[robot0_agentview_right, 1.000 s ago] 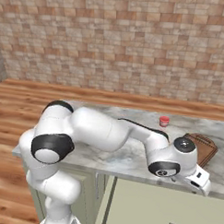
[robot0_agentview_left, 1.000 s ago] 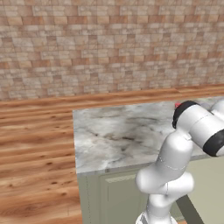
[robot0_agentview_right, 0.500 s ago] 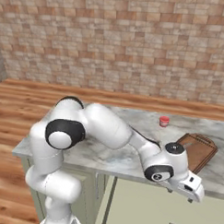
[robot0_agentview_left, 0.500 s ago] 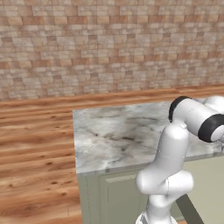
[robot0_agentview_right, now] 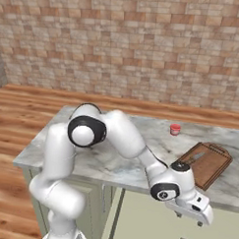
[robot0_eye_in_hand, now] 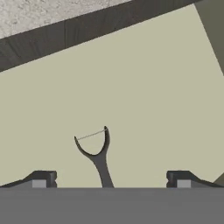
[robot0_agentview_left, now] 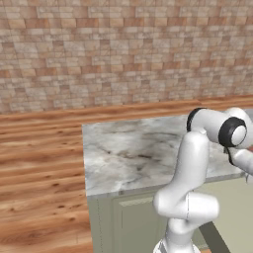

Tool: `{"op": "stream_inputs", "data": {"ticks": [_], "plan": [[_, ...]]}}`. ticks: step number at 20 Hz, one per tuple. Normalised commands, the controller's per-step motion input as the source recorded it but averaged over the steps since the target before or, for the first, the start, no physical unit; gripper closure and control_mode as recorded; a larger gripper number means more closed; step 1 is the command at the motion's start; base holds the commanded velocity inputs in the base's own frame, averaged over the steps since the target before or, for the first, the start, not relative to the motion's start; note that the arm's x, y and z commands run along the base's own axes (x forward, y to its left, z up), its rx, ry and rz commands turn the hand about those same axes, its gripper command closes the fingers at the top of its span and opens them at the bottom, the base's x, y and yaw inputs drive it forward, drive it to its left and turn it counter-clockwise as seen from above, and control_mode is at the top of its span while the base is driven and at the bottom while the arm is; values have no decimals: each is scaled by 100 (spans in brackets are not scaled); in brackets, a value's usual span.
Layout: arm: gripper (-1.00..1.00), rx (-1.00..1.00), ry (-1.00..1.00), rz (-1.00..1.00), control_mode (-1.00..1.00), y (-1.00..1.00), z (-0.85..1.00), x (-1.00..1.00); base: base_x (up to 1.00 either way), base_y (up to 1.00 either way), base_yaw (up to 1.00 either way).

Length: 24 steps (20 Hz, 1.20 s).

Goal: Open the drawer on the right and place the cutting tools on the cutting board.

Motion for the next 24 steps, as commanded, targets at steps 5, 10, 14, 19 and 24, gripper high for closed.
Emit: {"op": "stream_inputs", "data": {"ticks": [5,10,14,19,24], "plan": [[-100,2,1,0,-100,-28,-33,-36,0,0,0],[-100,3,0,0,-100,-10,-7,-19,0,0,0],[-100,0,-1,0,-100,0,-6,-41,0,0,0],[-100,3,-3,2,-100,0,-16,-60,0,0,0],[-100,2,-2,0,-100,6,-8,-8,0,0,0]]}}
